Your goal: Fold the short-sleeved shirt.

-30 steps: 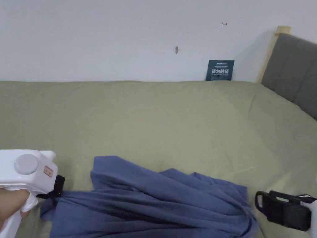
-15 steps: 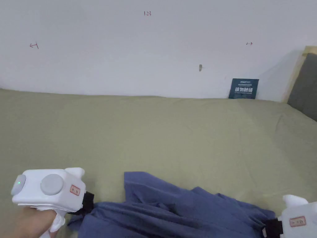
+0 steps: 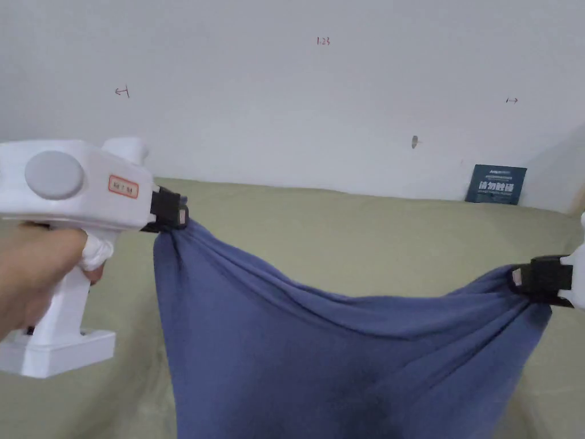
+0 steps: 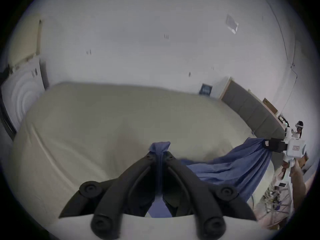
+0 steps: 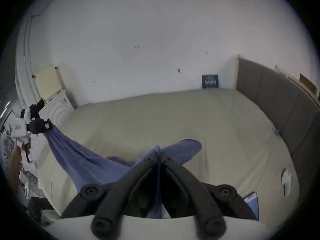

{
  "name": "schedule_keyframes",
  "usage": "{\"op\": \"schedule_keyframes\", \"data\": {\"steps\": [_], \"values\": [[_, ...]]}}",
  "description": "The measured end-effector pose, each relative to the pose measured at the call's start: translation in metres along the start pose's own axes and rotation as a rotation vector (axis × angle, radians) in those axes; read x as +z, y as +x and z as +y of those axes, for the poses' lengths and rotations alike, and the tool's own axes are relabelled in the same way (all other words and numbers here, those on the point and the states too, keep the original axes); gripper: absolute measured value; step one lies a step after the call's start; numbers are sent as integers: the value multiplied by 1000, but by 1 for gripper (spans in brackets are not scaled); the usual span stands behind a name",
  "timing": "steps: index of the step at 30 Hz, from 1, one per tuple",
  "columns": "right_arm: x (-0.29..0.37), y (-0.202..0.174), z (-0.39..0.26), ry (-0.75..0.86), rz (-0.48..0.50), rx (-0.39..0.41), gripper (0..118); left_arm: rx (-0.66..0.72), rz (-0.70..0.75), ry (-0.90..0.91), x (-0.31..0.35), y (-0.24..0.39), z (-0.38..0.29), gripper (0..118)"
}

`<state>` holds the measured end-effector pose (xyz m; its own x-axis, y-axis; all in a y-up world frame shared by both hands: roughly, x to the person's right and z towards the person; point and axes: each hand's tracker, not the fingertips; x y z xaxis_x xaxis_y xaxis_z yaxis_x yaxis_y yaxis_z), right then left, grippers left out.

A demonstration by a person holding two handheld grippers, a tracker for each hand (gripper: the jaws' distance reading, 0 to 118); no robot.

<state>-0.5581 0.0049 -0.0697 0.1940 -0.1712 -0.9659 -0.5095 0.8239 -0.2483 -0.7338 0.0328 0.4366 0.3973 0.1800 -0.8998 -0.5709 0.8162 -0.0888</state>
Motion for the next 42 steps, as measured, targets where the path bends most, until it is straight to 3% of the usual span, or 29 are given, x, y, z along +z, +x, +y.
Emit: {"op": "schedule_keyframes", "data": {"steps": [4,12,24,29,33,36,40,42], "values": [[-6,-12,48,62,1,27,2,-27,61,84,24,-15,47,6],[-21,-21,132,214,28,-10,2,-49,139,196,52,-44,111,6],[-83,-49,172,284,7,-26,2,-5,194,239,13,-50,121,6],[-95,-48,147,250,4,-15,2,9,168,206,0,-56,97,6],[-94,-36,109,232,57,20,2,4,189,203,-3,-49,62,6],[-81,-24,68,214,44,26,2,20,134,169,3,-40,3,6],[-70,-5,1,178,5,9,2,37,169,167,15,-31,-76,6],[-62,5,-40,149,-22,-15,2,134,119,139,23,-30,-120,6]]}}
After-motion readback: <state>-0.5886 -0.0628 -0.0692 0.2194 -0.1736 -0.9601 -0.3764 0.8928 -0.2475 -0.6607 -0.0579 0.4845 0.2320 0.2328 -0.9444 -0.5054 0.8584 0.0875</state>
